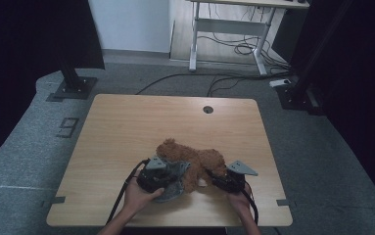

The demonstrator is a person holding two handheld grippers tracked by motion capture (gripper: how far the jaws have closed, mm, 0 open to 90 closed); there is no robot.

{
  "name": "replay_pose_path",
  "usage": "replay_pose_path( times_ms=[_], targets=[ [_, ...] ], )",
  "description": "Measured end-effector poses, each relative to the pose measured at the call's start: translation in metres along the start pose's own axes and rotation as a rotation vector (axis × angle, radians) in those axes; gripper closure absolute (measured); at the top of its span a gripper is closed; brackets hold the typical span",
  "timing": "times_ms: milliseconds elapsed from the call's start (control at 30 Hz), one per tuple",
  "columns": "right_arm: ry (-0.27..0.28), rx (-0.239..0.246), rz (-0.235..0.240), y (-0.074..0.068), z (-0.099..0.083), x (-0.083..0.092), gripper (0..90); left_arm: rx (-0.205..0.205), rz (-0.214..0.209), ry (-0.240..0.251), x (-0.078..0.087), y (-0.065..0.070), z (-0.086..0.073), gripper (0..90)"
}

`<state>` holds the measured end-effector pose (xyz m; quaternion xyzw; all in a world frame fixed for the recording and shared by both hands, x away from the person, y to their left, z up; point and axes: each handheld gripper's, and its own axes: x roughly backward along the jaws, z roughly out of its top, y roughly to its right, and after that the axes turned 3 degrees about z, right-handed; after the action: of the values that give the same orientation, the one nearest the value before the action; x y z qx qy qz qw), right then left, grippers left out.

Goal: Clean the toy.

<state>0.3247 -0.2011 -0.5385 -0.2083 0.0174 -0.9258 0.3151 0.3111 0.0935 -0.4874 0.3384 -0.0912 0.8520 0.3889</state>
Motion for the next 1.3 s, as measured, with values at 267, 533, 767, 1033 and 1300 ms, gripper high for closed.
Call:
replay_pose_path(
  times_ms=[267,533,767,1033,1300],
  targets=[
    [0.027,-0.003,-0.033,0.004,0.003,-0.01,44.4,-0.029,0.055,-0.139,-0.046,-0.01,-0.007,79.2],
    [0.054,0.011,-0.029,0.014,0.008,-0.024,45.5,0.065,0.073,-0.126,-0.068,-0.042,0.003,78.8],
    [0.049,0.018,-0.011,0.018,0.009,-0.025,46.1,0.064,0.059,-0.122,-0.063,-0.039,0.004,78.4],
    [0.044,0.05,0.015,0.018,0.005,-0.017,46.4,0.042,0.018,0.052,0.006,-0.031,0.029,78.2],
    [0.045,0.1,0.036,0.017,0.002,-0.012,46.4,0.049,0.071,0.168,0.021,-0.041,0.083,77.7]
  ],
)
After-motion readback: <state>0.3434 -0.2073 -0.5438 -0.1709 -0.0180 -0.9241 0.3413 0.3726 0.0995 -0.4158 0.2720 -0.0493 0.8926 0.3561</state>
